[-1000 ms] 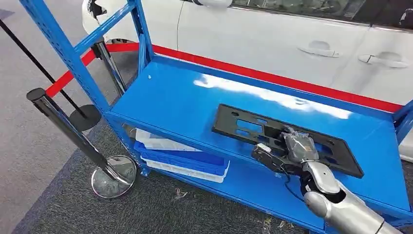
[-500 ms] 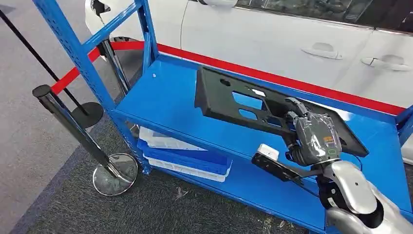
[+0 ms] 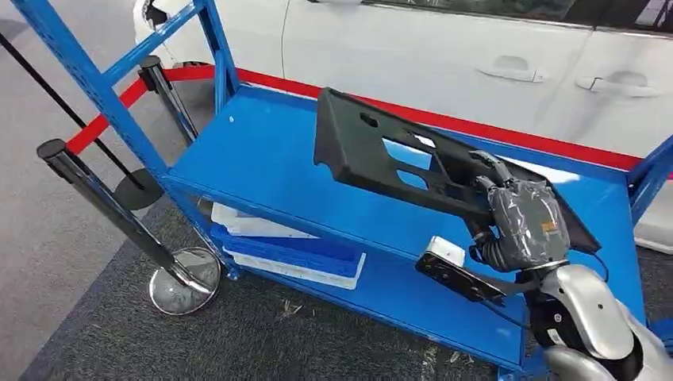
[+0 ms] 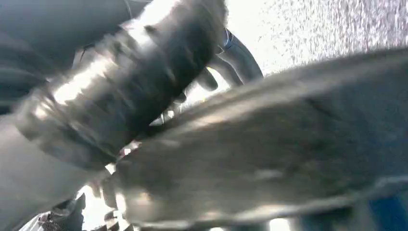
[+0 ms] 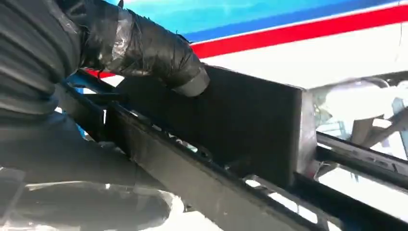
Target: Take the parts from the cabinet and place them on the table.
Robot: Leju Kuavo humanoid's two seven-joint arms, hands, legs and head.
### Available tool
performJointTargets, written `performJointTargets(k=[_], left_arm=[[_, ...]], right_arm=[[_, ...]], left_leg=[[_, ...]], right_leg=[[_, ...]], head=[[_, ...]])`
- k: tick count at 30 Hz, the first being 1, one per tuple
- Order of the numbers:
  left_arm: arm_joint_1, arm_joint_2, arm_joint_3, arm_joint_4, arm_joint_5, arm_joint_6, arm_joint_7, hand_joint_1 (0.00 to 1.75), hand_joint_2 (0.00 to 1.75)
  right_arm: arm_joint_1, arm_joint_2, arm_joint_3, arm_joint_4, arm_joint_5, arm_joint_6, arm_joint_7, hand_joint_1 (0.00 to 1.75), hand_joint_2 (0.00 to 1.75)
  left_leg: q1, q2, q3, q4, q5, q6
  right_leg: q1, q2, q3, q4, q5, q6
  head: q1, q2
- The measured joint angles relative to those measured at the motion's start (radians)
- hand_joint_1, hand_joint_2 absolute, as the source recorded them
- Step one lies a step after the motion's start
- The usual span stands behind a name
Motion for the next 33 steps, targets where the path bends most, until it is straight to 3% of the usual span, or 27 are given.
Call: performJointTargets(k=[1,2,3,5,6,7,8,10,11,12,13,15,16,17,18,20,21,22,23,25,26,27,28,30,31,32,33], left_arm=[[-0.001,0.0,0.0,0.0,0.0,-0.002,0.0,0.0,1.75],[-0.001,0.0,0.0,0.0,0.0,-0.004,0.0,0.0,1.75],[-0.002,0.0,0.0,0.0,0.0,-0.004,0.0,0.0,1.75],[-0.002,0.001,0.0,0.0,0.0,-0.006,0.0,0.0,1.75],[-0.002,0.001,0.0,0.0,0.0,-0.007,0.0,0.0,1.75],[-0.003,0.001,0.0,0.0,0.0,-0.008,0.0,0.0,1.75],[-0.002,0.0,-0.001,0.0,0.0,-0.01,-0.001,0.0,1.75],[-0.001,0.001,-0.001,0.0,0.0,-0.01,-0.003,0.0,1.75],[-0.001,-0.002,-0.001,0.0,0.0,-0.011,-0.003,0.0,1.75],[-0.003,-0.003,-0.001,0.0,0.0,-0.011,-0.003,0.0,1.75],[-0.003,-0.003,-0.001,0.0,0.0,-0.011,-0.003,0.0,1.75],[-0.002,-0.003,-0.001,0.0,0.0,-0.011,-0.003,0.0,1.75],[-0.003,-0.003,-0.001,0.0,0.0,-0.011,-0.003,0.0,1.75],[-0.002,-0.003,-0.001,0.0,0.0,-0.011,-0.003,0.0,1.75],[-0.002,-0.003,-0.001,0.0,0.0,-0.011,-0.003,0.0,1.75],[-0.003,-0.003,-0.001,0.0,0.0,-0.011,-0.005,0.0,1.75],[-0.003,-0.003,-0.001,0.0,-0.001,-0.011,-0.006,0.0,1.75],[-0.003,-0.003,-0.001,0.0,-0.001,-0.011,-0.009,0.0,1.75],[-0.003,-0.003,-0.001,0.0,0.0,-0.014,-0.017,0.0,1.75],[-0.002,-0.003,-0.001,0.0,0.002,-0.026,-0.038,0.0,1.75],[0.0,0.0,-0.001,0.0,0.004,-0.03,-0.041,0.0,1.75],[-0.001,0.001,-0.001,0.0,0.008,-0.031,-0.042,0.0,1.75],[-0.002,0.001,-0.001,0.0,0.01,-0.032,-0.039,0.0,1.75],[-0.002,0.002,-0.001,0.0,0.012,-0.031,-0.039,0.0,1.75],[-0.002,0.002,-0.001,0.0,0.012,-0.031,-0.039,0.0,1.75],[-0.003,0.002,-0.001,0.0,0.014,-0.032,-0.039,0.0,1.75],[-0.002,0.005,-0.001,0.0,0.015,-0.032,-0.041,0.0,1.75]], right_arm=[[0.002,0.0,0.0,0.0,-0.002,0.0,-0.002,1.75,1.75],[0.003,0.0,0.0,0.0,-0.004,0.0,-0.003,1.75,1.75],[0.003,0.0,-0.001,0.0,-0.005,0.0,-0.003,1.75,1.75],[0.002,-0.001,-0.004,0.0,-0.008,0.0,-0.003,1.75,1.75],[0.002,-0.001,-0.005,-0.002,-0.01,0.001,-0.003,1.75,1.75],[0.001,-0.002,-0.008,-0.004,-0.013,0.002,-0.003,1.75,1.75],[0.0,-0.002,-0.008,-0.006,-0.018,0.004,-0.003,1.75,1.75],[0.001,-0.003,-0.009,-0.009,-0.02,0.008,-0.003,1.75,1.75],[0.001,-0.007,-0.01,-0.012,-0.021,0.008,-0.003,1.75,1.75],[0.002,-0.007,-0.011,-0.014,-0.021,0.008,-0.003,1.75,1.75],[0.0,-0.01,-0.012,-0.014,-0.022,0.008,-0.003,1.75,1.75],[0.002,-0.01,-0.013,-0.015,-0.023,0.009,-0.003,1.75,1.75],[0.002,-0.01,-0.013,-0.015,-0.023,0.01,-0.003,1.75,1.75],[0.002,-0.01,-0.013,-0.015,-0.024,0.011,-0.003,1.75,1.75],[0.002,-0.01,-0.013,-0.015,-0.027,0.013,-0.003,1.75,1.75],[0.001,-0.011,-0.013,-0.016,-0.031,0.021,-0.003,1.75,1.75],[0.0,-0.011,-0.013,-0.018,-0.033,0.025,-0.002,1.75,1.75],[-0.003,-0.011,-0.013,-0.019,-0.037,0.029,0.0,1.75,1.75],[-0.005,-0.011,-0.013,-0.024,-0.038,0.033,0.005,1.75,1.75],[-0.008,-0.012,-0.013,-0.027,-0.043,0.043,0.007,1.75,1.75],[-0.009,-0.012,-0.013,-0.028,-0.046,0.047,0.009,1.75,1.75],[-0.012,-0.012,-0.013,-0.031,-0.048,0.05,0.011,1.75,1.75],[-0.013,-0.012,-0.013,-0.034,-0.05,0.052,0.015,1.75,1.75],[-0.015,-0.012,-0.013,-0.039,-0.052,0.058,0.016,1.75,1.75],[-0.016,-0.012,-0.012,-0.04,-0.054,0.059,0.018,1.75,1.75],[-0.015,-0.012,-0.011,-0.04,-0.055,0.061,0.021,1.75,1.75],[-0.015,-0.012,-0.011,-0.041,-0.058,0.063,0.024,1.75,1.75]], left_leg=[[-0.001,0.0,-0.013,0.053,-0.017,0.001],[-0.004,0.0,-0.003,0.056,-0.008,0.005],[-0.006,0.0,0.027,0.015,0.021,0.011],[-0.013,0.0,0.129,-0.152,0.097,0.03],[-0.017,0.0,0.17,-0.227,0.101,0.041],[-0.021,0.0,0.187,-0.259,0.097,0.042],[-0.023,-0.002,0.177,-0.258,0.103,0.038],[-0.027,-0.002,0.164,-0.263,0.115,0.042],[-0.016,-0.001,0.16,-0.281,0.135,0.047],[-0.016,0.004,0.158,-0.282,0.147,0.05],[-0.016,0.004,0.144,-0.282,0.158,0.062],[-0.017,0.007,0.117,-0.279,0.175,0.066],[-0.018,0.008,0.102,-0.276,0.183,0.065],[-0.018,0.008,0.087,-0.271,0.19,0.063],[-0.017,0.008,0.074,-0.265,0.196,0.061],[-0.015,0.007,0.049,-0.25,0.203,0.054],[-0.015,0.005,0.042,-0.243,0.206,0.049],[-0.018,-0.003,0.032,-0.242,0.21,0.042],[-0.018,-0.004,0.03,-0.245,0.217,0.034],[-0.017,-0.011,0.028,-0.249,0.23,0.022],[-0.024,-0.015,0.025,-0.249,0.233,0.015],[-0.019,-0.014,0.015,-0.233,0.217,0.012],[-0.019,-0.009,-0.005,-0.188,0.174,0.007],[-0.016,-0.007,-0.059,-0.04,0.087,-0.002],[-0.016,-0.007,-0.081,0.028,0.062,-0.006],[-0.016,-0.007,-0.085,0.058,0.063,-0.007],[-0.015,-0.006,-0.068,0.041,0.085,-0.008]], right_leg=[[0.004,-0.002,-0.007,0.0,0.005,-0.002],[0.008,-0.003,-0.013,0.001,0.01,-0.002],[0.011,-0.003,-0.019,0.004,0.015,-0.002],[0.016,-0.003,-0.027,0.005,0.023,0.0],[0.015,-0.003,-0.029,0.005,0.028,0.002],[0.02,-0.003,-0.035,0.005,0.035,0.008],[0.018,-0.003,-0.037,0.002,0.045,0.015],[0.013,-0.004,-0.037,-0.01,0.062,0.027],[0.018,0.0,-0.043,-0.011,0.066,0.036],[0.013,0.002,-0.054,0.005,0.031,0.038],[0.012,0.001,-0.069,0.052,-0.026,0.038],[0.01,0.002,-0.11,0.203,-0.133,0.045],[0.009,0.002,-0.123,0.265,-0.153,0.048],[0.008,0.001,-0.119,0.294,-0.142,0.051],[0.007,0.001,-0.097,0.28,-0.111,0.053],[0.002,0.0,0.007,0.14,-0.037,0.056],[0.0,0.001,0.064,0.055,-0.035,0.055],[0.006,0.015,0.107,-0.006,-0.061,0.051],[0.009,0.021,0.108,-0.031,-0.067,0.045],[0.013,0.01,0.101,-0.03,-0.064,0.037],[0.005,0.002,0.101,-0.037,-0.057,0.025],[0.0,-0.011,0.097,-0.041,-0.05,0.017],[-0.001,-0.016,0.091,-0.041,-0.046,0.008],[0.0,-0.035,0.084,-0.041,-0.039,0.0],[0.001,-0.043,0.079,-0.04,-0.036,0.0],[0.001,-0.051,0.075,-0.037,-0.035,0.001],[0.001,-0.06,0.073,-0.035,-0.035,0.001]], head=[[-0.001,0.0],[0.0,0.0],[-0.001,0.0],[-0.001,0.0],[0.0,0.0],[0.001,0.0],[0.0,0.0],[-0.001,0.0],[-0.001,0.0],[0.0,0.0],[0.005,0.0],[0.006,0.0],[0.006,0.0],[0.006,0.0],[0.006,0.0],[0.006,0.0],[0.006,0.0],[0.006,0.0],[0.005,0.0],[0.005,0.0],[0.005,0.0],[0.006,0.0],[-0.006,0.0],[-0.008,0.0],[-0.009,0.0],[-0.009,0.0],[-0.008,0.0]])
